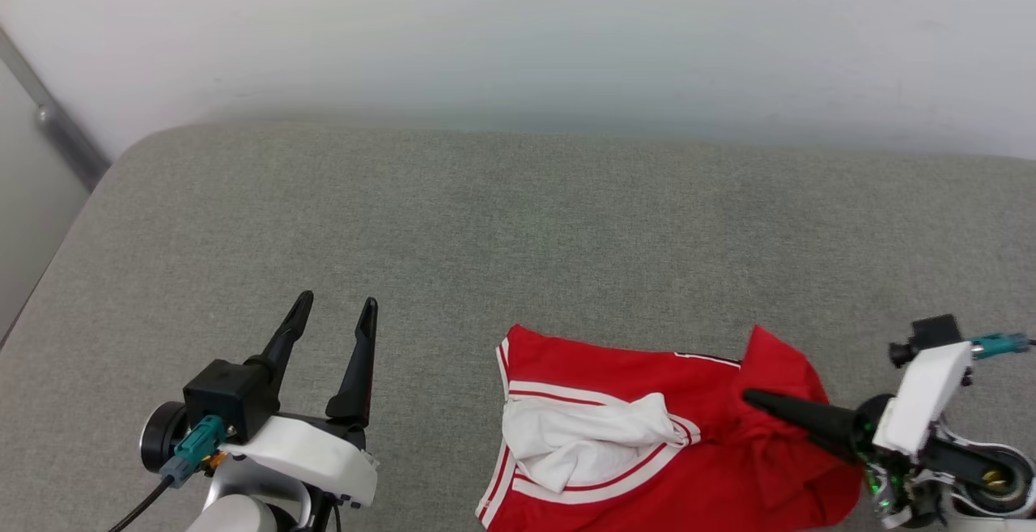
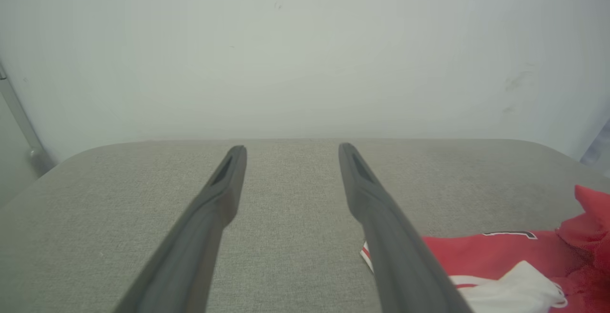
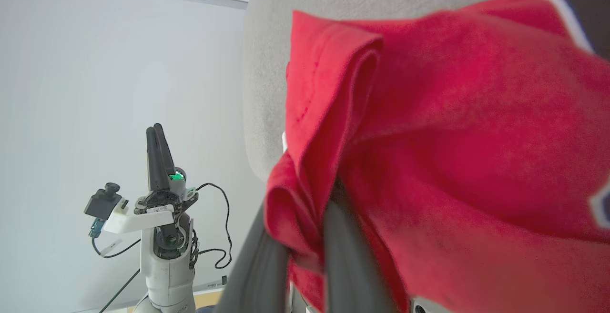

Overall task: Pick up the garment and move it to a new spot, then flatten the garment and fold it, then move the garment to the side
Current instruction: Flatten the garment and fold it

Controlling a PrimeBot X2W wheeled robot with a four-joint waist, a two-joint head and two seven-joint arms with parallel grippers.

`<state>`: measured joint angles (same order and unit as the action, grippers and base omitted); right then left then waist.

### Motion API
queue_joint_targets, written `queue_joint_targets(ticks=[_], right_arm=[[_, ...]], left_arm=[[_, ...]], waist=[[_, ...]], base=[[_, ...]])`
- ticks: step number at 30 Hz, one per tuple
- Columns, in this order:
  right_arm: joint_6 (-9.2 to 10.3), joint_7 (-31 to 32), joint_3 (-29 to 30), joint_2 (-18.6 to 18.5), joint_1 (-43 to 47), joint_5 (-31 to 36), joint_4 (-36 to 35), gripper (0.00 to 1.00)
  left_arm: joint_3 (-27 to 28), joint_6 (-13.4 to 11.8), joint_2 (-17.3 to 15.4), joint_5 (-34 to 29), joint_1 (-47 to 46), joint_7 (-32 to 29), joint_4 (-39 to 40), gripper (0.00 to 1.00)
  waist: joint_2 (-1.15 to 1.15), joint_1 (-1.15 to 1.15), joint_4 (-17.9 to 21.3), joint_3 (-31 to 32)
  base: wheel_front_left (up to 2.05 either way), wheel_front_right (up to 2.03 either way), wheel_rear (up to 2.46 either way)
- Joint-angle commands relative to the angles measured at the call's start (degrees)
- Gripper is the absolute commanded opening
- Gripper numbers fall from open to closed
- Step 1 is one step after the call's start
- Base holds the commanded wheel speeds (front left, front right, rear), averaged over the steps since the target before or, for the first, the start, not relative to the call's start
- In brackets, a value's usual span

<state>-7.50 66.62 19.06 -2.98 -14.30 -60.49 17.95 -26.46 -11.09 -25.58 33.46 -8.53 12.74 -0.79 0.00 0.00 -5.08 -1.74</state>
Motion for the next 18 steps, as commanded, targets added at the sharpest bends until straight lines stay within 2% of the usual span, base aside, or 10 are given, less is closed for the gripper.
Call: queue_joint_targets(ticks=[1, 10, 15, 16, 17, 18], right_arm=[[0.02, -1.23, -2.44, 0.17, -0.16, -1.85, 1.01, 0.0], [0.02, -14.1, -23.16, 0.14, -2.35, -10.61, 7.54, 0.0], [0.02, -21.62, -31.67, 0.1, -4.77, -12.23, 9.71, 0.0], [0.02, -22.88, -32.94, 0.1, -5.2, -11.37, 10.5, 0.07], [0.02, -24.13, -34.18, 0.1, -5.88, -10.11, 11.32, 0.35], [0.02, -25.15, -35.15, 0.1, -6.47, -9.22, 12.02, 0.49]], left_arm=[[-0.15, -0.06, 0.08, 0.05, -0.3, -0.18, 0.07, 1.0], [-1.64, 1.26, 0.99, 0.27, -1.56, -0.28, -1.0, 1.0], [-1.88, 1.2, 1.77, 0.45, -2.48, -0.1, -1.7, 1.0], [-1.92, 1.23, 1.83, 0.48, -2.53, -0.06, -1.76, 1.0], [-1.96, 1.3, 1.87, 0.41, -2.67, 0.02, -1.8, 1.0], [-1.98, 1.35, 1.92, 0.36, -2.84, 0.09, -1.86, 1.0]], waist=[[0.0, 0.0, -0.44, -0.1], [0.0, 0.0, -3.34, -0.89], [0.0, 0.0, -4.61, -1.7], [0.0, 0.0, -4.78, -1.92], [0.0, 0.0, -4.94, -2.16], [0.0, 0.0, -5.09, -2.43]], base=[[0.0, 0.0, 0.0], [0.0, 0.0, 0.0], [0.0, 0.0, 0.0], [0.0, 0.0, 0.0], [0.0, 0.0, 0.0], [0.0, 0.0, 0.0]])
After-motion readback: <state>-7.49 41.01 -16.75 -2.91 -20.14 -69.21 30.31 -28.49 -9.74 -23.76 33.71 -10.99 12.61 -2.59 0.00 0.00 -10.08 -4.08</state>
